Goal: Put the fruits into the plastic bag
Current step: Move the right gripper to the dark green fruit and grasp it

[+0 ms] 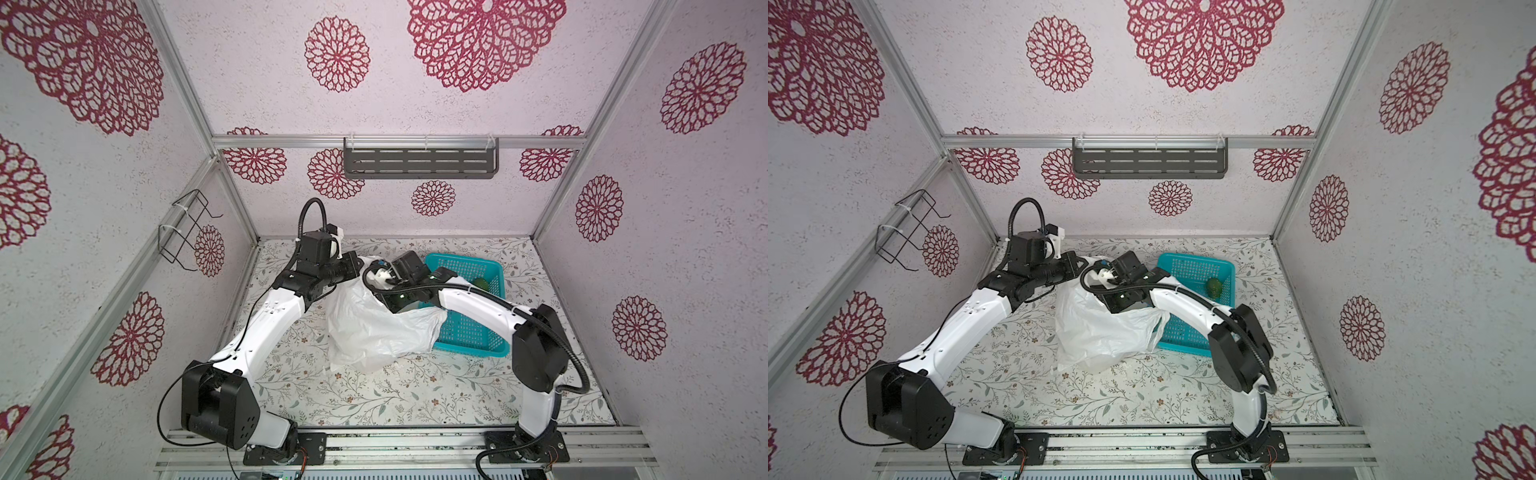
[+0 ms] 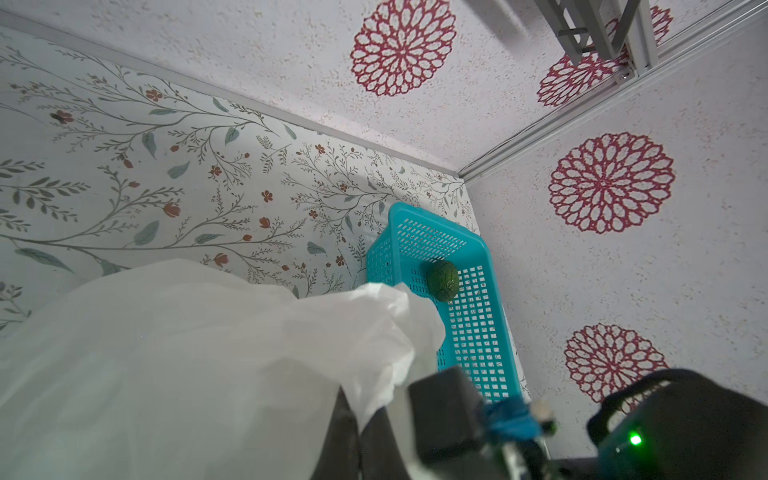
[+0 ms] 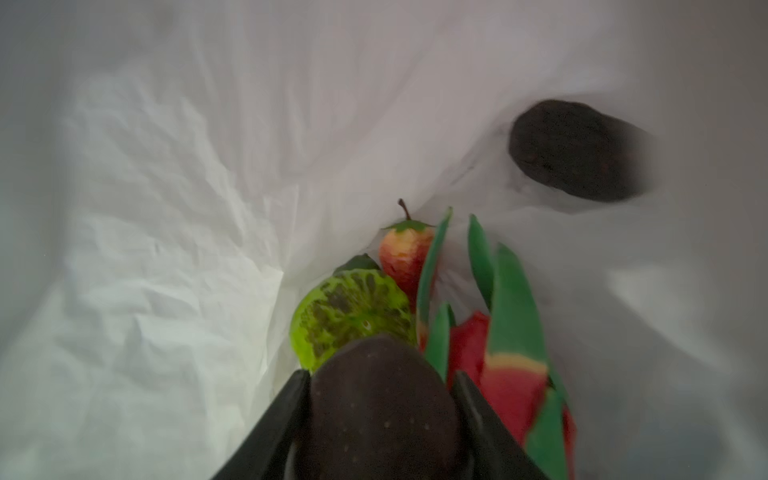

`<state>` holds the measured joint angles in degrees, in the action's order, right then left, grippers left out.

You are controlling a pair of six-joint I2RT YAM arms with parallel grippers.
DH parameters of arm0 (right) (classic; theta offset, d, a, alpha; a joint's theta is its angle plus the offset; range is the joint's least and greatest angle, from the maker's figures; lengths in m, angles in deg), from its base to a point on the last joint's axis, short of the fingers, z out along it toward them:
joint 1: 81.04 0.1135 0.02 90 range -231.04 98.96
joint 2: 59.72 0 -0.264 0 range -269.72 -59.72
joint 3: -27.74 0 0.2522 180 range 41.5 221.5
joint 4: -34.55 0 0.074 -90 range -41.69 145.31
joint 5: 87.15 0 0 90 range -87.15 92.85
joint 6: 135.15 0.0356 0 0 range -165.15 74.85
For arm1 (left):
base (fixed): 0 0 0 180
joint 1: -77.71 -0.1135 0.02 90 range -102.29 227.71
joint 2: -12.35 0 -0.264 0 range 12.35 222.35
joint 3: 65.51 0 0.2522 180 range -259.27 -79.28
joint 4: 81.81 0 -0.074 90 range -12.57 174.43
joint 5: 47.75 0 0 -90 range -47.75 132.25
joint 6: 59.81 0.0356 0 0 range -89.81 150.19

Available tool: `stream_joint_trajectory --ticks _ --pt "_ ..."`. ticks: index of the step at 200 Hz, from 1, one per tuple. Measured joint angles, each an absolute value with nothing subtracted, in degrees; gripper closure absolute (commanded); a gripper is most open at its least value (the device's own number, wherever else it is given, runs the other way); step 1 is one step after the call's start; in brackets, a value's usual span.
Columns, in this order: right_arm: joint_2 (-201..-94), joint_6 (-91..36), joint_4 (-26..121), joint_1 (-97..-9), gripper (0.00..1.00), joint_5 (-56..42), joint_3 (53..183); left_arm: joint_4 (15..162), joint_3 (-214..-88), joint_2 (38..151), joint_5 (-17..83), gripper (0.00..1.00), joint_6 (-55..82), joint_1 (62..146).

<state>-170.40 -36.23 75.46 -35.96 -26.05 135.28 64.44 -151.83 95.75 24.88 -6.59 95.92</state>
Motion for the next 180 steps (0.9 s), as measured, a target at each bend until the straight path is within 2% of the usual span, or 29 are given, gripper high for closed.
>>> stream_joint_trajectory --ticks 3,4,5,11,15,37,63,100,122,144,180 --pt "-170.77 -36.75 75.60 -35.61 0.25 -26.12 135.78 64.44 -151.76 95.64 24.88 1.00 -6.59 95.92" --pt "-170.90 -36.79 75.60 -35.46 0.20 -26.16 135.96 64.44 -151.76 95.59 24.91 1.00 -6.57 95.92" --pt "-170.97 -36.62 75.66 -35.39 0.20 -26.18 136.04 64.44 -151.74 95.57 25.17 1.00 -6.52 95.92" --pt "-171.29 -37.08 76.12 -34.85 0.03 -26.12 136.50 64.44 -151.70 95.35 25.36 1.00 -6.44 95.88" --pt "-171.29 -37.14 76.27 -34.67 0.01 -26.10 136.52 64.46 -151.63 95.22 25.32 1.00 -6.41 95.77" --pt "-169.83 -38.13 75.57 -34.87 0.01 -24.30 135.23 64.46 -151.37 94.72 25.41 1.00 -6.37 95.84" --pt "-162.83 -36.92 71.75 -37.86 0.01 -21.11 127.80 64.46 -151.00 94.50 25.32 1.00 -6.20 95.92" --pt "-148.39 -32.14 65.43 -47.96 0.01 -13.53 116.46 64.48 -150.93 94.50 25.23 1.00 -5.82 95.92" --pt "-143.45 -30.17 64.25 -53.95 0.01 -6.66 113.18 64.50 -150.93 94.54 25.17 1.00 -5.80 95.92" --pt "-144.72 -29.38 66.55 -57.71 0.04 1.33 114.03 64.48 -150.98 94.79 25.04 1.00 -5.78 95.92" --pt "-156.85 -29.19 73.08 -60.75 0.04 16.11 120.90 64.44 -151.00 95.35 25.02 1.00 -5.58 95.92"
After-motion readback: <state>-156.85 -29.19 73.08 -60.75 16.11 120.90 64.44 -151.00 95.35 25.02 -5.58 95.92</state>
